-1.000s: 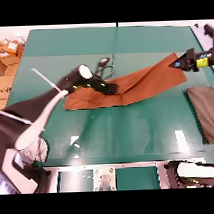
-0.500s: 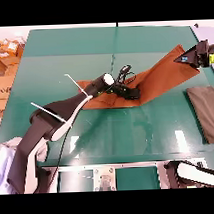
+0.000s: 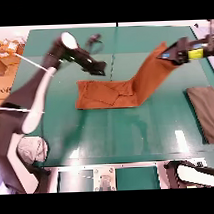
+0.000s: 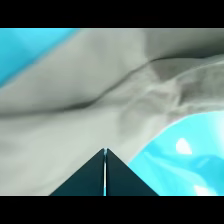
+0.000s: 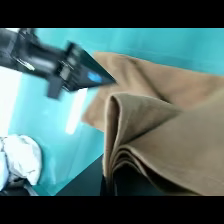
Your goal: Fold the shirts.
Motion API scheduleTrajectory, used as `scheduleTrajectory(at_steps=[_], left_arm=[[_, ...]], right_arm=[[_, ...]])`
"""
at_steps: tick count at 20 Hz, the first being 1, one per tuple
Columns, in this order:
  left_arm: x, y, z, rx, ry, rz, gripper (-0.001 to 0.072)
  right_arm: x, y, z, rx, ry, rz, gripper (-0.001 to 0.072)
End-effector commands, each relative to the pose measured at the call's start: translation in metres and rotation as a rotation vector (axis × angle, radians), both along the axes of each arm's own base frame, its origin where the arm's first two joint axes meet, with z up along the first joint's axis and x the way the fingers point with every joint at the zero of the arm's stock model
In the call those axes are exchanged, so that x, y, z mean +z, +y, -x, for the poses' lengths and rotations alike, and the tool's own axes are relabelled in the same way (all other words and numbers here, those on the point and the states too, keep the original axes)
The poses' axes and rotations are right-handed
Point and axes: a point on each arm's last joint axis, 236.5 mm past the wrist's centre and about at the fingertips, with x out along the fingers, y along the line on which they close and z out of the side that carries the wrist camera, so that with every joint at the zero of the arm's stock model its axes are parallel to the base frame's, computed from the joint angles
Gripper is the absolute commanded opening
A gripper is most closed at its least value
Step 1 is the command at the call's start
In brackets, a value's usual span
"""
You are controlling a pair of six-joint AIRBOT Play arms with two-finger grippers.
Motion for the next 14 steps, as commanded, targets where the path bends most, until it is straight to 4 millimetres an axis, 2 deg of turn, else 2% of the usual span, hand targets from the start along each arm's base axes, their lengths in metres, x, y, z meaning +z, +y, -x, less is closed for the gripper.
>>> scheduleTrajectory(at_steps=[1, 4, 7, 8, 9, 10, 11, 13, 14], left_arm=[[0.041, 0.103, -0.008, 0.126, -0.023, -0.121, 0.0025], [0.063, 0.148, -0.009, 0.199, -0.034, -0.13, 0.0025], [0.066, 0.171, -0.009, 0.237, -0.024, -0.135, 0.0025], [0.064, 0.175, -0.01, 0.244, -0.019, -0.139, 0.0025], [0.061, 0.178, -0.01, 0.248, -0.011, -0.142, 0.0025], [0.057, 0.178, -0.008, 0.242, -0.003, -0.149, 0.0025], [0.053, 0.179, -0.006, 0.239, 0.01, -0.153, 0.0025], [0.048, 0.179, -0.001, 0.222, 0.031, -0.162, 0.0025], [0.047, 0.179, -0.001, 0.214, 0.028, -0.165, 0.0025]], right_arm=[[-0.011, 0.086, -0.01, 0.099, -0.018, -0.069, 0.0017], [-0.054, 0.183, -0.011, 0.177, 0.013, -0.1, 0.0018], [-0.133, 0.277, -0.004, 0.197, 0.043, -0.067, 0.0027], [-0.159, 0.302, -0.002, 0.183, 0.04, -0.052, 0.0204], [-0.184, 0.321, -0.002, 0.161, 0.031, -0.034, 0.0516], [-0.201, 0.333, -0.001, 0.152, 0.03, -0.022, 0.0564], [-0.209, 0.335, 0.001, 0.164, 0.046, -0.016, 0.0564], [-0.203, 0.316, -0.002, 0.194, 0.089, -0.017, 0.0553], [-0.194, 0.296, -0.009, 0.197, 0.11, -0.022, 0.0465]])
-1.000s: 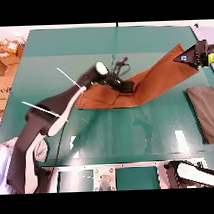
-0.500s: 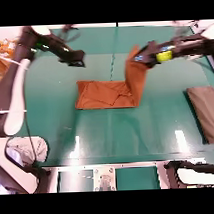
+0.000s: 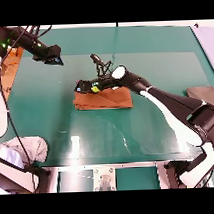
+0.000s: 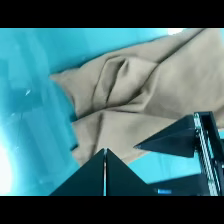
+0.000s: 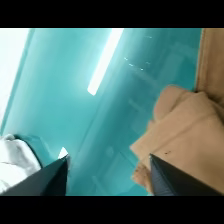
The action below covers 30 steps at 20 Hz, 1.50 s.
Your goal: Fold the shirts.
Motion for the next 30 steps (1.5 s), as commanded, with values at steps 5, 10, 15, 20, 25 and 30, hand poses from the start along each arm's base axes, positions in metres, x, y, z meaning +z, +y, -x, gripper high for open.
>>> scheduleTrajectory(at_steps=[5, 10, 15, 20, 25, 30], left_arm=[[-0.003, 0.005, 0.003, -0.01, 0.009, -0.012, 0.0025], [-0.002, 0.005, -0.002, -0.001, -0.01, -0.009, 0.0026], [0.0, 0.004, -0.009, 0.014, -0.038, -0.003, 0.0025], [0.0, 0.004, -0.009, 0.014, -0.039, -0.003, 0.0025], [0.0, 0.004, -0.009, 0.012, -0.035, -0.003, 0.0025], [-0.001, 0.004, -0.003, 0.002, -0.016, -0.006, 0.0025]], right_arm=[[0.023, -0.159, -0.063, -0.138, 0.09, 0.04, 0.0016], [-0.021, -0.321, -0.052, -0.329, 0.227, 0.232, 0.023], [-0.081, -0.317, -0.022, -0.3, 0.299, 0.236, 0.0572], [-0.108, -0.234, -0.011, -0.172, 0.274, 0.21, 0.0568], [-0.074, -0.178, -0.024, -0.088, 0.159, 0.187, 0.0017], [0.111, -0.199, -0.077, -0.181, -0.071, 0.04, 0.0015]])
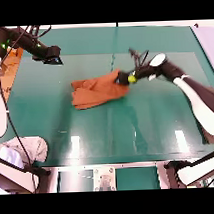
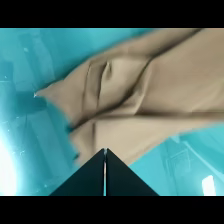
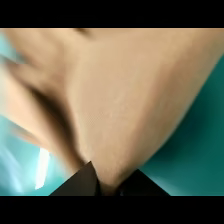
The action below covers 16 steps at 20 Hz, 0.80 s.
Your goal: Fold the shirts.
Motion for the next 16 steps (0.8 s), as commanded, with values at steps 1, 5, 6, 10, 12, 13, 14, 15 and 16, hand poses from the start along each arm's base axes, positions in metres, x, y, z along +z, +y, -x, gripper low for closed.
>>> scheduleTrajectory(at_steps=[1, 5, 6, 10, 12, 13, 14, 15, 16], left_arm=[[-0.001, 0.0, 0.004, -0.007, 0.015, -0.002, 0.0025], [-0.002, 0.0, 0.008, -0.015, 0.029, -0.005, 0.0025], [-0.002, 0.0, 0.008, -0.015, 0.03, -0.004, 0.0025], [-0.003, 0.0, 0.013, -0.025, 0.051, -0.008, 0.0025], [-0.004, 0.0, 0.014, -0.026, 0.053, -0.008, 0.0025], [-0.004, 0.0, 0.014, -0.026, 0.052, -0.008, 0.0025], [-0.003, 0.0, 0.013, -0.025, 0.051, -0.008, 0.0025], [-0.003, 0.0, 0.013, -0.025, 0.049, -0.008, 0.0025], [-0.003, 0.0, 0.012, -0.023, 0.045, -0.007, 0.0025]], right_arm=[[0.14, -0.034, -0.025, -0.106, -0.171, -0.089, 0.0015], [0.227, -0.187, -0.043, -0.485, -0.205, -0.069, 0.0016], [0.234, -0.224, -0.042, -0.571, -0.203, -0.078, 0.0016], [0.241, -0.374, -0.021, -0.906, -0.197, -0.073, 0.0016], [0.236, -0.444, 0.0, -1.073, -0.187, -0.056, 0.0016], [0.233, -0.475, 0.015, -1.148, -0.177, -0.045, 0.0016], [0.228, -0.498, 0.027, -1.208, -0.163, -0.041, 0.0016], [0.222, -0.519, 0.038, -1.259, -0.152, -0.043, 0.0016], [0.216, -0.534, 0.046, -1.3, -0.143, -0.049, 0.0016]])
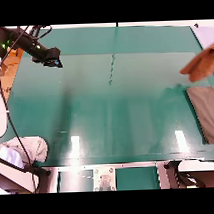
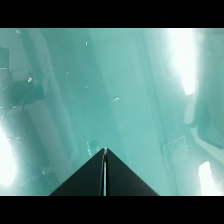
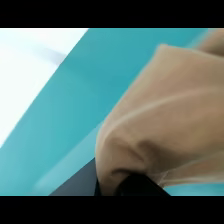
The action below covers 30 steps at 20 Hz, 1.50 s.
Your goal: Fold the shirts.
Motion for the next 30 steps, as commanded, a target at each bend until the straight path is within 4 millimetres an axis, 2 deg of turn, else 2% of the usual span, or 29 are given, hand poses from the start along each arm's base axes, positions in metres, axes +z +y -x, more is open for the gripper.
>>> scheduleTrajectory(at_steps=[1, 4, 5, 7, 9, 11, 13, 15, 16, 18, 20, 22, 26, 28, 29, 30], left_arm=[[0.001, 0.0, -0.001, 0.003, -0.006, 0.0, 0.0025], [0.001, 0.0, -0.005, 0.008, -0.018, 0.002, 0.0026], [0.002, 0.0, -0.005, 0.01, -0.021, 0.003, 0.0025], [0.002, 0.0, -0.005, 0.01, -0.021, 0.003, 0.0026], [0.001, 0.0, -0.004, 0.008, -0.016, 0.002, 0.0025], [0.0, 0.001, 0.0, 0.001, -0.001, -0.001, 0.0025], [-0.001, 0.001, 0.004, -0.006, 0.014, -0.003, 0.0025], [-0.002, 0.001, 0.008, -0.013, 0.029, -0.006, 0.0025], [-0.002, 0.001, 0.007, -0.013, 0.028, -0.006, 0.0025], [-0.002, 0.001, 0.007, -0.013, 0.028, -0.006, 0.0025], [-0.001, 0.001, 0.006, -0.011, 0.023, -0.004, 0.0025], [-0.001, 0.001, 0.005, -0.009, 0.018, -0.004, 0.0026], [-0.001, 0.001, 0.005, -0.008, 0.018, -0.004, 0.0025], [-0.001, 0.001, 0.005, -0.008, 0.017, -0.003, 0.0025], [-0.001, 0.001, 0.005, -0.008, 0.018, -0.003, 0.0025], [-0.001, 0.001, 0.005, -0.008, 0.018, -0.003, 0.0026]], right_arm=[[-0.017, -0.074, 0.04, -0.204, 0.021, -0.047, 0.0016], [-0.032, -0.082, 0.035, -0.243, 0.006, -0.101, 0.0017], [-0.03, -0.08, 0.028, -0.245, -0.022, -0.112, 0.0016], [-0.011, -0.075, 0.012, -0.244, -0.109, -0.132, 0.0016], [-0.004, -0.074, 0.007, -0.254, -0.144, -0.152, 0.0017], [-0.021, -0.075, 0.015, -0.283, -0.087, -0.211, 0.0017], [-0.065, -0.073, 0.045, -0.376, 0.084, -0.355, 0.0016], [-0.108, -0.072, 0.094, -0.491, 0.275, -0.414, 0.0015], [-0.121, -0.073, 0.119, -0.536, 0.336, -0.408, 0.0015], [-0.128, -0.078, 0.158, -0.611, 0.36, -0.422, 0.0015], [-0.126, -0.082, 0.188, -0.659, 0.348, -0.411, 0.0015], [-0.135, -0.08, 0.212, -0.674, 0.377, -0.411, 0.0017], [-0.184, -0.073, 0.259, -0.684, 0.565, -0.39, 0.0017], [-0.214, -0.07, 0.291, -0.712, 0.705, -0.355, 0.0017], [-0.226, -0.068, 0.307, -0.707, 0.774, -0.327, 0.0049], [-0.237, -0.066, 0.322, -0.688, 0.842, -0.292, 0.0311]])
